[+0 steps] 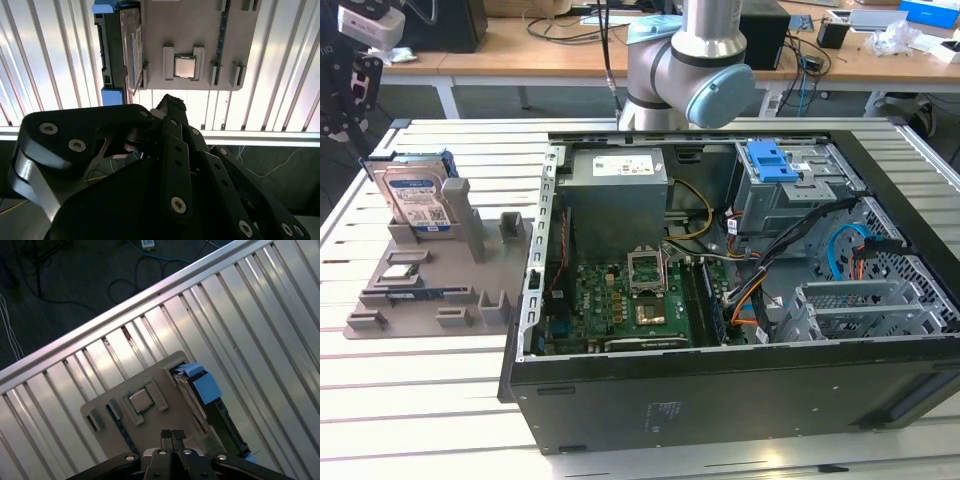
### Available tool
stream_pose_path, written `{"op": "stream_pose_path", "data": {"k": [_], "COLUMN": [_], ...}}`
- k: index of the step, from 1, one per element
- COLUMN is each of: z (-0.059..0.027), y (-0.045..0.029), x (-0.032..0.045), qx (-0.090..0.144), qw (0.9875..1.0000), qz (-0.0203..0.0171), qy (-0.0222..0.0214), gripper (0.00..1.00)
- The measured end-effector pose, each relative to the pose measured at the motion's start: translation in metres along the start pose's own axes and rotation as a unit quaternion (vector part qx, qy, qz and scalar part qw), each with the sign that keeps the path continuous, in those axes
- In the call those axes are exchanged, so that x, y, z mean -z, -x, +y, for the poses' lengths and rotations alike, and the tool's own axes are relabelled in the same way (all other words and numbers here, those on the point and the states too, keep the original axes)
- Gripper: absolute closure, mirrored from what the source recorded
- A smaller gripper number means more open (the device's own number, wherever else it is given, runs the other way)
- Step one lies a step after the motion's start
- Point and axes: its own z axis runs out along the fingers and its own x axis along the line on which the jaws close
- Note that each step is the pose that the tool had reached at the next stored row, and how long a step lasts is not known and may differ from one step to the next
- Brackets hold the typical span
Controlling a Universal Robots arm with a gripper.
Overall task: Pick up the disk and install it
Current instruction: 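Pick up the disk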
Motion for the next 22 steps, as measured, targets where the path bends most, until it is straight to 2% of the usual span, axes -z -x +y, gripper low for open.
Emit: {"op": "stream_pose_path", "data": {"k": [4,7,12,14,18,22], "z": [0.0,0.0,0.0,0.0,0.0,0.0], "y": [0.0,0.0,0.0,0.0,0.0,0.0], "x": [0.0,0.0,0.0,0.0,0.0,0.0], "qx": [0.018,0.04,0.061,0.073,0.104,0.133], "qw": [0.9998,0.9992,0.9981,0.9973,0.9946,0.9912], "qz": [0.0005,0.0012,0.0022,0.0025,0.0034,0.0041], "qy": [0.0004,0.0009,0.0011,0.0014,0.0021,0.0028], "gripper": [0.89,0.89,0.89,0.89,0.89,0.89]}}
